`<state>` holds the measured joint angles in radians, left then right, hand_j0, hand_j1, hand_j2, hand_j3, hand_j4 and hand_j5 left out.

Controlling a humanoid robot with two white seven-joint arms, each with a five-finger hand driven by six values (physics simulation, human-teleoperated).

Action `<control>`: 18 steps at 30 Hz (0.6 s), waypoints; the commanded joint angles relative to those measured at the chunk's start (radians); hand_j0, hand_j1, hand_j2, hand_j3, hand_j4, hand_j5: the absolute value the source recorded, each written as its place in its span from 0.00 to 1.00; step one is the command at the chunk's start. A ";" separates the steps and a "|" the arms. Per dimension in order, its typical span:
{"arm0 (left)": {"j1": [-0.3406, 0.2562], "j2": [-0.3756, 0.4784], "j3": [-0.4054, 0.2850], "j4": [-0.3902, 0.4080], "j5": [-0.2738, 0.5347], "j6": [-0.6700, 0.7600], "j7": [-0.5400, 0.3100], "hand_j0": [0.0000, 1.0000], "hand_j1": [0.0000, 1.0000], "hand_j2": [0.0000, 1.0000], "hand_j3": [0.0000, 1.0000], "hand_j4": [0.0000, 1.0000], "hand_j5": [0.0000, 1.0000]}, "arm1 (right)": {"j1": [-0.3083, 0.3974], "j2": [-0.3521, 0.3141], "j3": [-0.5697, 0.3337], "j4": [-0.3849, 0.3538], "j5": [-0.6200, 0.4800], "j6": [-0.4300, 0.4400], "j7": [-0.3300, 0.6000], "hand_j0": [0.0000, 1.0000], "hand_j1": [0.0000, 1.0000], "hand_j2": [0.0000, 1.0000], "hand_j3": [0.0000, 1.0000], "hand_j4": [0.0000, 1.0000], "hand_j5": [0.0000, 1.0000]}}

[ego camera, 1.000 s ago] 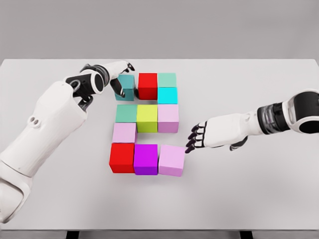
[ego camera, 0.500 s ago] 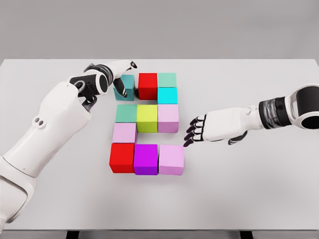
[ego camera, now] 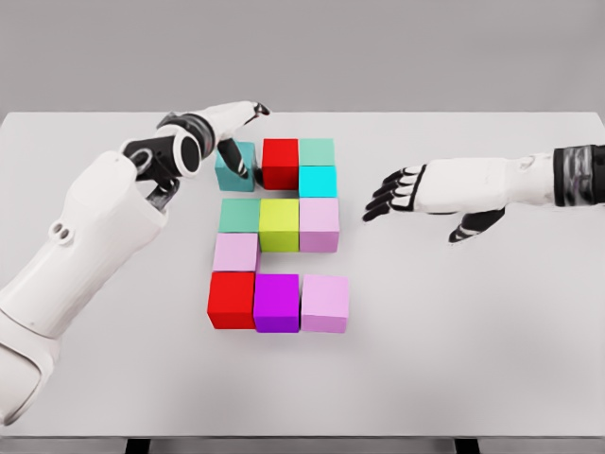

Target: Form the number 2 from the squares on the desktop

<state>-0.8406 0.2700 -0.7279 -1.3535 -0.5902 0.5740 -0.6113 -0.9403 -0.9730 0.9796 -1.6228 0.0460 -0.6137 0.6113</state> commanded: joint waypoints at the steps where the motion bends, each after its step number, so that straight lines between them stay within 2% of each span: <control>1: 0.000 0.052 0.001 -0.075 0.055 -0.002 0.000 1.00 1.00 1.00 1.00 1.00 1.00 | 0.008 -0.038 -0.107 0.041 -0.153 0.003 0.000 1.00 1.00 1.00 1.00 1.00 1.00; 4: 0.002 0.104 -0.001 -0.122 0.098 -0.003 0.000 1.00 1.00 1.00 1.00 1.00 1.00 | 0.081 -0.050 -0.191 0.050 -0.227 0.003 0.000 1.00 1.00 1.00 1.00 1.00 1.00; 7: 0.002 0.228 -0.001 -0.213 0.213 -0.003 0.000 1.00 1.00 1.00 1.00 1.00 1.00 | 0.087 -0.099 -0.193 0.049 -0.331 0.003 0.000 1.00 1.00 1.00 1.00 1.00 1.00; 8: 0.002 0.255 -0.001 -0.225 0.228 -0.003 0.000 1.00 1.00 1.00 1.00 1.00 1.00 | 0.092 -0.113 -0.193 0.047 -0.363 0.003 0.000 1.00 1.00 1.00 1.00 1.00 1.00; 13: 0.011 0.356 -0.015 -0.243 0.237 -0.006 0.000 1.00 1.00 1.00 1.00 1.00 1.00 | 0.149 -0.150 -0.194 0.024 -0.564 0.003 0.000 1.00 1.00 1.00 1.00 1.00 1.00; 17: 0.006 0.416 -0.087 -0.272 0.233 -0.008 0.000 1.00 1.00 1.00 1.00 1.00 1.00 | 0.247 -0.151 -0.222 -0.006 -0.587 0.003 0.000 1.00 1.00 1.00 1.00 1.00 1.00; 18: 0.005 0.439 -0.113 -0.294 0.230 -0.008 0.000 1.00 1.00 1.00 1.00 1.00 1.00 | 0.310 -0.151 -0.260 -0.008 -0.587 0.003 0.000 1.00 1.00 1.00 1.00 1.00 1.00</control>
<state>-0.8375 0.6674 -0.8021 -1.6199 -0.3571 0.5690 -0.6112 -0.6117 -1.1201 0.7557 -1.6206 -0.5167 -0.6116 0.6109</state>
